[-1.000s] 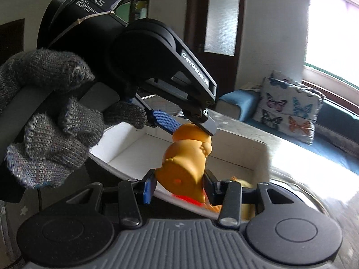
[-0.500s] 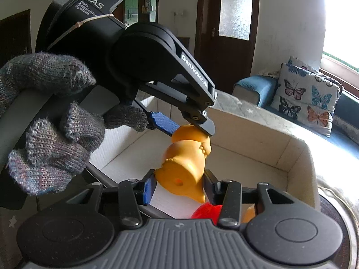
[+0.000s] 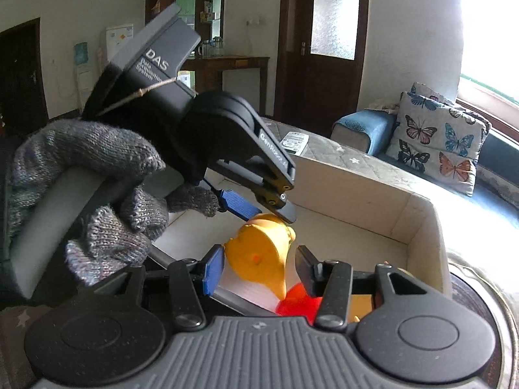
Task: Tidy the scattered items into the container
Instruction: 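Carry the orange duck with the left gripper into the white box and release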
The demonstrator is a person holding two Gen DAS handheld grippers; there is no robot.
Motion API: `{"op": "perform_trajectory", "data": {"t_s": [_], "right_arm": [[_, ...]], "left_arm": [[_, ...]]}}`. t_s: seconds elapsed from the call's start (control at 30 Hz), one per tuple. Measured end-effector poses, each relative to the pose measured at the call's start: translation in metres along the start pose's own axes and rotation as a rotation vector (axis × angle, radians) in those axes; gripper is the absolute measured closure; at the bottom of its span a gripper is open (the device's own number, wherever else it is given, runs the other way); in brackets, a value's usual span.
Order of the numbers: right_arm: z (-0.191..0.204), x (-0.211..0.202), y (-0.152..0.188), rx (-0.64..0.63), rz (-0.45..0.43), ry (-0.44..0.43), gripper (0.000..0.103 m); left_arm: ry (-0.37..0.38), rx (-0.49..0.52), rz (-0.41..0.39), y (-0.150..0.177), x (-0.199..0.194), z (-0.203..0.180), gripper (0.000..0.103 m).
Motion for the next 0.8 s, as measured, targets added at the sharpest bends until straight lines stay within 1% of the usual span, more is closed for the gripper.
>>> {"op": "perform_trajectory", "data": {"t_s": [0.07,0.2,0.43,0.63,0.8], "right_arm": [[-0.001,-0.002,-0.001,-0.001,-0.003,0.003,0.054],[0.01,-0.021,0.003,0.004,-0.012,0.009,0.054],[0.011,-0.039,0.005,0.024,-0.03,0.014,0.054],[0.005,-0.057,0.012,0.031,-0.041,0.042,0.054],[0.005,-0.074,0.021,0.046,-0.043,0.061,0.053]], "left_arm": [[0.002,0.003,0.001,0.001,-0.001,-0.001,0.069],[0.006,0.011,0.006,0.004,-0.001,-0.004,0.069],[0.007,0.016,0.01,0.009,-0.004,-0.005,0.069],[0.015,0.025,-0.013,0.012,-0.015,-0.011,0.069],[0.02,0.057,-0.037,0.016,-0.028,-0.022,0.069]]}}
Point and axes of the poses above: each gripper's, at about its wrist camera, not at the fingertips, and x roughly the way its jaws point, z to its left, y to its underside, the point moved 4 cm from there along x, roughly the way its jaws point, and after that the axes turned 4 degrees about -y, right-handed, at the moved point
